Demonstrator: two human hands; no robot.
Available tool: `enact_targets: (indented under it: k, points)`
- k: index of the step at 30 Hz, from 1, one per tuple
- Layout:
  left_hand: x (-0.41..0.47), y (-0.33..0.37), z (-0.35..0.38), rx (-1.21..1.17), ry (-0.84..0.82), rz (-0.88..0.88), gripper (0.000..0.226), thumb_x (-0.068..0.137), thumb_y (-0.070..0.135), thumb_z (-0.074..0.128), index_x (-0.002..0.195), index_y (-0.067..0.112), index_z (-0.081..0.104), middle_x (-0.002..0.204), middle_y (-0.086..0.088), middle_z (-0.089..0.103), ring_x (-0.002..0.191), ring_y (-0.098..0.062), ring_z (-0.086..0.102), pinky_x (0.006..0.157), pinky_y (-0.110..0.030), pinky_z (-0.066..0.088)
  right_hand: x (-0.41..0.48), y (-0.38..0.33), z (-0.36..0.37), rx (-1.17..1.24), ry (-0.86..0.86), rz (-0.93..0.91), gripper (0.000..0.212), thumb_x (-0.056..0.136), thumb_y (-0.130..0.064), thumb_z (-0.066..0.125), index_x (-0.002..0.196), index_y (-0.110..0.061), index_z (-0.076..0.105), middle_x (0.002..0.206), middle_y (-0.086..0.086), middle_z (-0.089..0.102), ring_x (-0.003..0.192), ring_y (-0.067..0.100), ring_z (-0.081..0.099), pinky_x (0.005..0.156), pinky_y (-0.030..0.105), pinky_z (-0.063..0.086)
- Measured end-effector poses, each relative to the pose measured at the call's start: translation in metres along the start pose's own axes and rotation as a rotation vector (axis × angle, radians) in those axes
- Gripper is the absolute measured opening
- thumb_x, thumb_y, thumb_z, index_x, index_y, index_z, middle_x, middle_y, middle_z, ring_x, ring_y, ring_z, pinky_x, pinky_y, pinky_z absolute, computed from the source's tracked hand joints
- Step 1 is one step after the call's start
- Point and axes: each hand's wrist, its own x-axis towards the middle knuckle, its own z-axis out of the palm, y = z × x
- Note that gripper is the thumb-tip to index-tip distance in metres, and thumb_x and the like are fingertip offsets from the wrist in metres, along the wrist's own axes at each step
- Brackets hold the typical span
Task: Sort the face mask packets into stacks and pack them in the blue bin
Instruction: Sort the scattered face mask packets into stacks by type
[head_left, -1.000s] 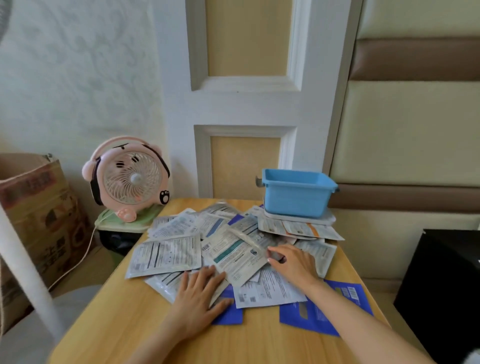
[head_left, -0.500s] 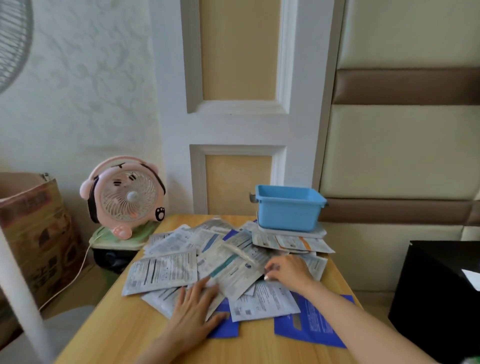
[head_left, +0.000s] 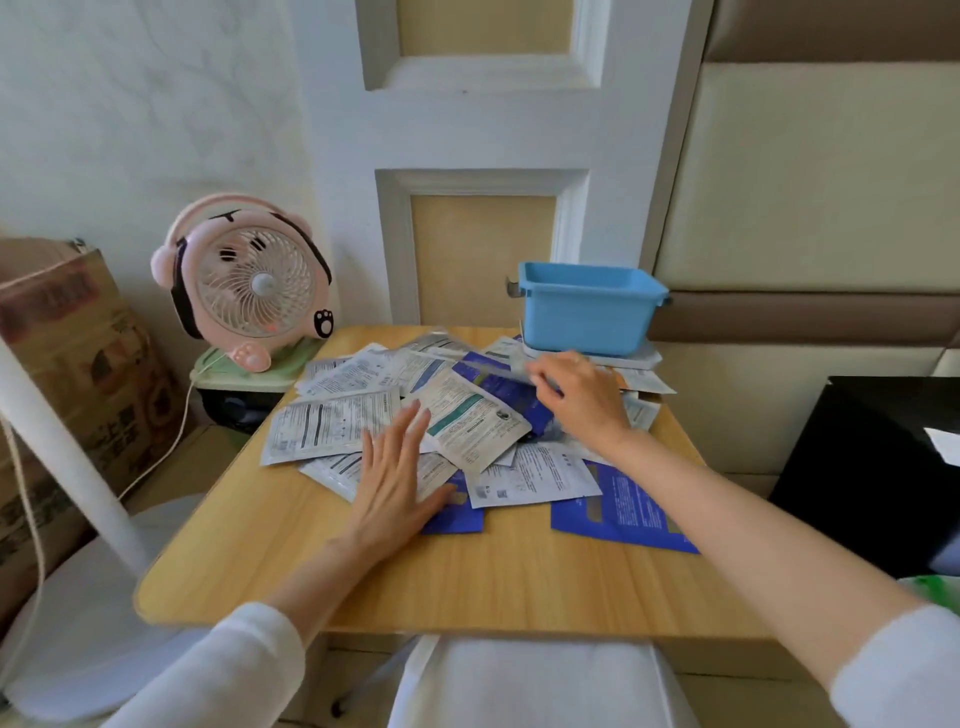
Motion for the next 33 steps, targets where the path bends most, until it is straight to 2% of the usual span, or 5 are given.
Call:
enact_targets:
  k: [5, 10, 16, 28, 33]
  points:
    - [0.048, 0.049, -0.034, -0.033, 0.352, 0.064, 0.095, 0.071, 0.058, 0.062, 0.143, 0.01, 0.023, 0.149, -0.007, 0.025, 0.142, -0.022, 0.017, 0.115, -0.043, -0.012, 0.021, -0.031, -0.074, 0.269, 0.074, -0.21, 0.031, 0.094, -0.035, 0.042, 0.098, -0.016, 0.066, 0.081, -0.001, 0.069, 0.07, 0.016, 0.064, 0.059, 0.03, 0.049]
    - [0.055, 0.079, -0.046, -0.528, -0.027, -0.285, 0.023, 0.078, 0.027, 0.074, 0.077, 0.009, 0.06, 0.066, -0.003, 0.063, 0.062, -0.017, 0.059, 0.06, -0.026, 0.046, 0.009, -0.004, -0.077, 0.571, -0.052, 0.138, 0.018, 0.094, -0.024, 0.053, 0.112, -0.024, 0.055, 0.108, -0.005, 0.068, 0.101, 0.011, 0.064, 0.086, 0.031, 0.052]
    - [-0.009, 0.058, -0.012, -0.682, -0.127, -0.642, 0.031, 0.081, 0.014, 0.071, 0.106, 0.009, 0.054, 0.088, -0.005, 0.065, 0.076, -0.02, 0.062, 0.063, -0.028, 0.051, -0.054, 0.077, -0.015, 0.174, -0.601, 0.502, 0.073, 0.083, -0.041, 0.065, 0.145, -0.023, 0.031, 0.151, 0.002, 0.032, 0.139, 0.02, 0.031, 0.113, 0.038, 0.028]
    - [-0.038, 0.077, -0.001, -0.111, 0.093, -0.222, 0.068, 0.063, -0.004, 0.075, 0.125, 0.016, 0.051, 0.13, -0.015, 0.042, 0.112, -0.03, 0.042, 0.089, -0.042, 0.047, -0.072, 0.074, 0.006, -0.232, -0.587, 0.301, 0.044, 0.101, -0.031, 0.032, 0.145, -0.03, 0.032, 0.153, 0.008, 0.03, 0.133, 0.028, 0.04, 0.102, 0.039, 0.042]
    - [-0.041, 0.076, 0.01, 0.176, -0.292, 0.218, 0.048, 0.093, 0.052, 0.036, 0.138, 0.034, 0.041, 0.143, 0.007, 0.045, 0.134, -0.016, 0.039, 0.109, -0.041, 0.014, -0.069, 0.066, -0.008, -0.263, -0.496, 0.259, 0.039, 0.102, -0.036, 0.028, 0.138, -0.036, 0.043, 0.147, -0.003, 0.04, 0.129, 0.021, 0.046, 0.095, 0.033, 0.042]
